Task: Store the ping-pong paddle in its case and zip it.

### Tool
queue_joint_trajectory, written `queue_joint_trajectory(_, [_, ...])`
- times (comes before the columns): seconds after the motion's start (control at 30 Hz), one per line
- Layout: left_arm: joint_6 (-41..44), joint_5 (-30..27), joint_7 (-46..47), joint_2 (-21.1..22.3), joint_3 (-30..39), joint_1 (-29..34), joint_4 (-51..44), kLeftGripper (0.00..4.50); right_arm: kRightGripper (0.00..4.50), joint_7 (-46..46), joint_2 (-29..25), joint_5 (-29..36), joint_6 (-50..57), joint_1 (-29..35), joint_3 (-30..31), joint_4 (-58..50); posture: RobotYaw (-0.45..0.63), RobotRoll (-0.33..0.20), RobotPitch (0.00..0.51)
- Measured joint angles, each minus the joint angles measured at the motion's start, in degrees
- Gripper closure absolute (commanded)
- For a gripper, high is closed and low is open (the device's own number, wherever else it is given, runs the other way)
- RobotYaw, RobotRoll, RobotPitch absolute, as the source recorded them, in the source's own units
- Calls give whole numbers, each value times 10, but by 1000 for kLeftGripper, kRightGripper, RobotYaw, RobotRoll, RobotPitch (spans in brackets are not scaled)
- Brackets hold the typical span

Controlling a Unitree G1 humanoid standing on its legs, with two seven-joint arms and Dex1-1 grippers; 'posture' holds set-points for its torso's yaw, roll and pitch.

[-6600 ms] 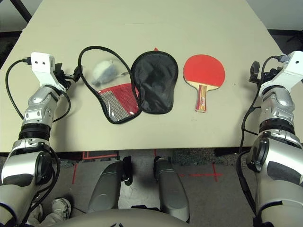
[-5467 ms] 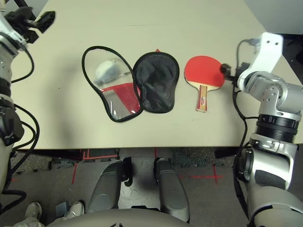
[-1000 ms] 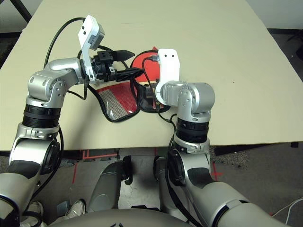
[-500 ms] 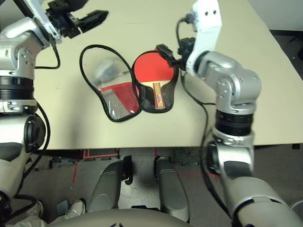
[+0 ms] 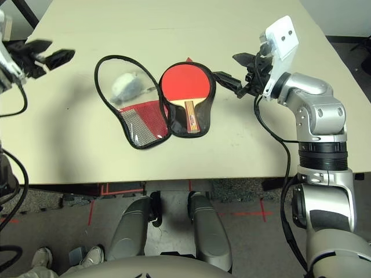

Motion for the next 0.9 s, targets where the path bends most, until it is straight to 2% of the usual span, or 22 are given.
queue_joint_trajectory(0.1, [55, -4, -24, -4, -11, 60, -75, 0, 27, 9, -2, 7, 9, 14, 3, -15, 23, 0, 241])
queue_joint_trajectory(0.2, [141, -20, -39, -35, -40, 117, -197, 0, 27, 13, -7, 10, 22, 24, 8, -26, 20, 0, 243])
queue_joint_trajectory(0.37, [246, -43, -49, -64, -81, 145, -352, 0, 27, 11, -23, 11, 32, 27, 11, -26, 10, 0, 247])
queue_joint_trajectory(0.47, [279, -56, -51, -101, -116, 146, -412, 0, 27, -2, -25, 11, 32, 20, 11, -22, 3, 0, 249])
queue_joint_trajectory(0.57, [307, -66, -52, -127, -145, 132, -442, 0, 27, -21, -28, 13, 44, 3, -3, -13, -3, 0, 253])
queue_joint_trajectory(0.67, [325, -78, -54, -150, -156, 85, -456, 0, 27, -46, -34, 21, 73, -17, -27, 3, -9, 0, 262])
queue_joint_trajectory(0.77, [324, -85, -53, -181, -157, 29, -452, 0, 27, -72, -35, 29, 102, -36, -44, 22, -13, 0, 268])
queue_joint_trajectory(0.9, [302, -84, -44, -222, -158, -10, -420, 0, 27, -105, -38, 30, 114, -44, -62, 44, -12, 0, 268])
